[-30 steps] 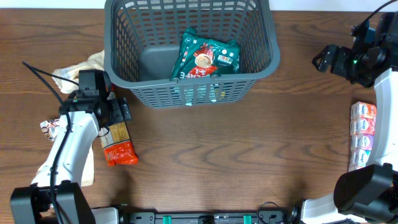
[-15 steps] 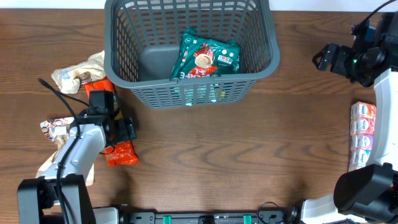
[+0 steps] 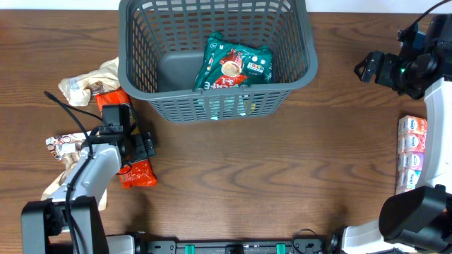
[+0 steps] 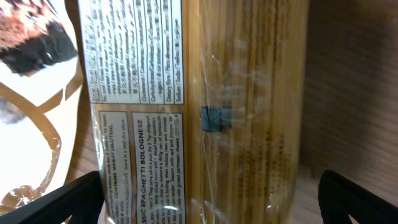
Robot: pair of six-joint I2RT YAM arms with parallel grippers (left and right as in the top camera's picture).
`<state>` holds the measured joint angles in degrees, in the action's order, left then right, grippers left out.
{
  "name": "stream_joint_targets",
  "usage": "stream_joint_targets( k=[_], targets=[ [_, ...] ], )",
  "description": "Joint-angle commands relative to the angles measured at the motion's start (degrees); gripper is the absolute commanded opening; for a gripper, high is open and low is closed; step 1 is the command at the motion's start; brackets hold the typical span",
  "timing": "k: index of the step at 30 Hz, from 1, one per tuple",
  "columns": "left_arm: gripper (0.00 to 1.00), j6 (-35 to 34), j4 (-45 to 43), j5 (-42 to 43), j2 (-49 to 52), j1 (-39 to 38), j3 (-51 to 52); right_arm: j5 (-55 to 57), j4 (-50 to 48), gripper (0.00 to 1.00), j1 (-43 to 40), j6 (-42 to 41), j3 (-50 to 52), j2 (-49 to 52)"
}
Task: Pack container
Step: 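Grasp the orange pasta package with the left gripper, then lift the pasta package into the basket and open the left gripper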
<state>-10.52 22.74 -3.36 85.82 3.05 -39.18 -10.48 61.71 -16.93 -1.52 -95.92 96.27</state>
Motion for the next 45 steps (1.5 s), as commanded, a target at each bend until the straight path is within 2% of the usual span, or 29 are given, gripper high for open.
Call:
stream_joint_targets(
  k=[1, 12, 14, 15, 16, 18, 21, 23, 24, 29, 45],
  targets=[
    [0.99, -0.3, -0.6, 0.2, 2.1, -0.1, 0.8, -0.1, 0.2, 0.99, -0.2, 1.4, 0.2, 0.0],
    [1.0, -0.3, -5.5, 0.3, 8.9, -0.1, 0.7, 0.0, 0.4, 0.99, -0.2, 2.5, 0.2, 0.0],
    [0.96, -0.3, -5.5, 0.3, 8.9, -0.1, 0.7, -0.1, 0.5, 0.99, -0.2, 2.5, 0.2, 0.0],
    [0.88, -0.3, -5.5, 0.3, 8.8, -0.1, 0.7, -0.1, 0.5, 0.99, -0.2, 2.5, 0.2, 0.0],
    [0.75, -0.3, -5.5, 0.4, 8.8, -0.1, 0.7, -0.1, 0.5, 0.99, -0.2, 2.5, 0.2, 0.0],
    [0.53, -0.3, -5.5, 1.5, 8.8, -0.1, 0.7, -0.1, 0.5, 0.99, -0.2, 2.5, 0.2, 0.0],
    [0.36, -0.3, -5.5, 3.0, 8.7, -0.1, 0.7, -0.1, 0.7, 0.99, -0.2, 2.5, 0.2, 0.0],
    [0.19, -0.3, -5.4, 3.4, 8.2, -0.1, 0.7, -0.1, 0.9, 0.99, -0.2, 2.5, 0.2, 0.0],
    [0.06, -0.3, -5.3, 3.4, 7.8, -0.1, 0.7, 0.0, 0.9, 0.99, -0.2, 2.5, 0.2, 0.0],
    [0.06, -0.3, -2.5, 3.4, 2.8, -0.1, 0.1, 0.0, 0.9, 0.99, -0.2, 3.2, 0.2, 0.0],
    [0.06, -0.8, 18.6, 3.3, -24.7, -0.1, -9.2, 0.0, 1.1, 0.99, -0.2, 4.0, 0.2, 0.0]
  ],
)
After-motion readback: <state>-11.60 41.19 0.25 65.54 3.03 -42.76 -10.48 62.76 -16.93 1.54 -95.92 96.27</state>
